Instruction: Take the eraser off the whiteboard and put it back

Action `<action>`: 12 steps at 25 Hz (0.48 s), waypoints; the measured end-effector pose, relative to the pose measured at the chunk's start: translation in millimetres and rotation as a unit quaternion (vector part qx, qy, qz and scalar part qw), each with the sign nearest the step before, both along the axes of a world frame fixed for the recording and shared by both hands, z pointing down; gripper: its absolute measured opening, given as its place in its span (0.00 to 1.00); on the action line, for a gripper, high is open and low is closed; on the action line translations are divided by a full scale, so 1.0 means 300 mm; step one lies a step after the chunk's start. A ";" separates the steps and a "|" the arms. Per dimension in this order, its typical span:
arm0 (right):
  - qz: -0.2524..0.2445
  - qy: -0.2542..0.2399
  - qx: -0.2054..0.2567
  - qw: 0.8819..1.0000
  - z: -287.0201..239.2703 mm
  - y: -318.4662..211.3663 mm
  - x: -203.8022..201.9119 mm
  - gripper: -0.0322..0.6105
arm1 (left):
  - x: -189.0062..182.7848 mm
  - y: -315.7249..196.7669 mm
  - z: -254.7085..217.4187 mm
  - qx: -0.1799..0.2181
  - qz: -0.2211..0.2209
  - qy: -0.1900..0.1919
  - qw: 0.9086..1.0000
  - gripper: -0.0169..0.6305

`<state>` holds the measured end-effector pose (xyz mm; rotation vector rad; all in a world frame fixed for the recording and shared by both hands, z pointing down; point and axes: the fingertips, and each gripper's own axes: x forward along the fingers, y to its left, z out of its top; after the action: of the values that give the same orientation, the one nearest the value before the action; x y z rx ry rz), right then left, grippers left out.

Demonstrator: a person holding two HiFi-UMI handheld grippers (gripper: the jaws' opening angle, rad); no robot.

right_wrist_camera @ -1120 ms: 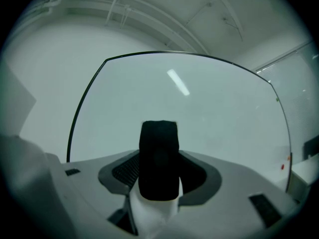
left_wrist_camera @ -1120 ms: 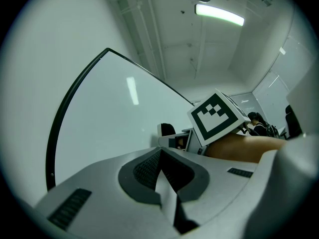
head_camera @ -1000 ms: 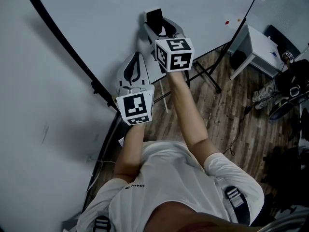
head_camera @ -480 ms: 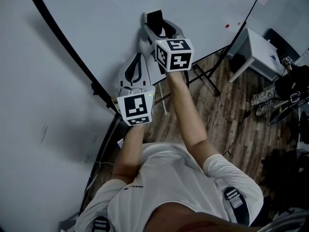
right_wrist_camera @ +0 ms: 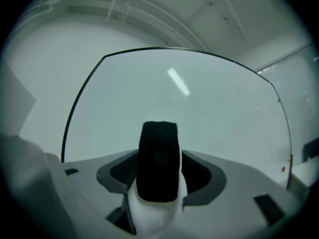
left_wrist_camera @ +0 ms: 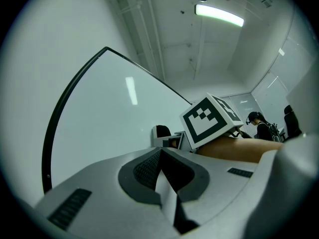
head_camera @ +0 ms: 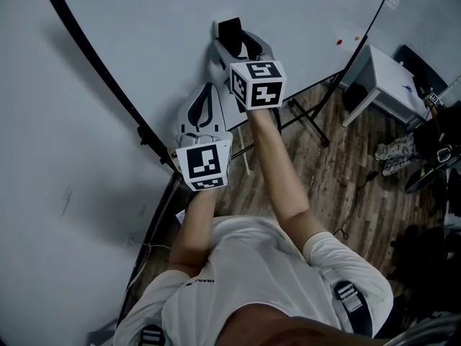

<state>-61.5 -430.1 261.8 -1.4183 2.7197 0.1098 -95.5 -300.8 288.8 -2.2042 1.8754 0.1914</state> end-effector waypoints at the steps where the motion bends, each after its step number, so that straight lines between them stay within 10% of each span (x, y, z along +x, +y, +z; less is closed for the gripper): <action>1: -0.001 0.001 0.002 1.000 0.001 0.001 0.002 0.48 | 0.001 0.002 -0.001 0.000 0.000 0.000 1.000 0.03; 12: -0.011 -0.025 0.004 1.000 0.006 0.050 0.055 0.50 | 0.033 0.007 0.021 -0.011 0.012 0.002 1.000 0.03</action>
<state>-45.1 -415.3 263.6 -1.3709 2.6902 0.0829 -85.5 -298.8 295.2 -2.2440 1.8613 0.1800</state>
